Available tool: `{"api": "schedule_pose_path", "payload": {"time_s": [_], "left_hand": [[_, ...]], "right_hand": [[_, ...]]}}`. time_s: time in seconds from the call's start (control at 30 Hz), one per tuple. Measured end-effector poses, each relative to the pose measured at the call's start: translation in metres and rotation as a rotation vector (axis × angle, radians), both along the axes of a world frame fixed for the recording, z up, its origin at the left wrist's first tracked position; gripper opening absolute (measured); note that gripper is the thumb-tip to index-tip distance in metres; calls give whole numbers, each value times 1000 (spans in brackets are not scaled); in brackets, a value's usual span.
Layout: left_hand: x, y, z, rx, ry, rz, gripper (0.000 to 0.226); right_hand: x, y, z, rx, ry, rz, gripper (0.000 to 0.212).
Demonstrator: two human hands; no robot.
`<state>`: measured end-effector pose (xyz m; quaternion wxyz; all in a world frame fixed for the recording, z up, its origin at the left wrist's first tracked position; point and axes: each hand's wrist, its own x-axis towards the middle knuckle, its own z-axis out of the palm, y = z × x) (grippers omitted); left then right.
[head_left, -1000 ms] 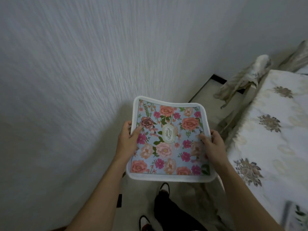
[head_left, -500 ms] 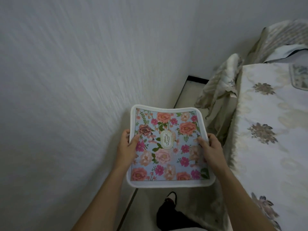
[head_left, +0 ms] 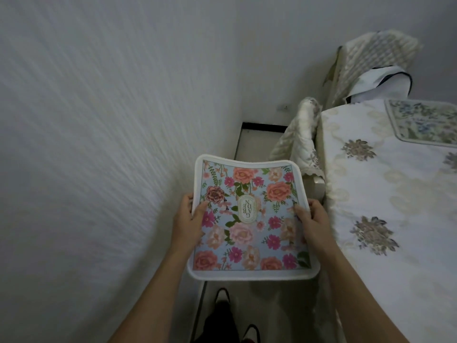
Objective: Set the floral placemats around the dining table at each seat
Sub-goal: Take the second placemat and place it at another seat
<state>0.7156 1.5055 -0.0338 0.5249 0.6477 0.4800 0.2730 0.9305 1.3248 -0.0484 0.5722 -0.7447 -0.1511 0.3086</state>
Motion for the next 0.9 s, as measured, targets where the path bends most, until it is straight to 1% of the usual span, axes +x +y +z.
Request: {"api": "schedule_pose_path", "payload": {"time_s": [0.2,0.37,0.5,0.67,0.8,0.9], "left_hand": [[86,72,-13,49,9,-113,11],[163,152,-21,60,-38,-164,11],[216,209,-19,72,-49,-198,15],[268,255,-5,70,-71,-251,12],[308,284,0,85,-76,-289,7],[340,305,0,101,-73,-325,12]], "right_hand": [[58,47,2,-23,-19,-93,13],[124,117,5,-68,-122,-147,16],[164,166,12,-83,-176,-168,12],[200,206,21,-84,-187,-217,12],[232,230,24,-87,-195,-267,27],[257,244,18,-93,-184,-302,23]]}}
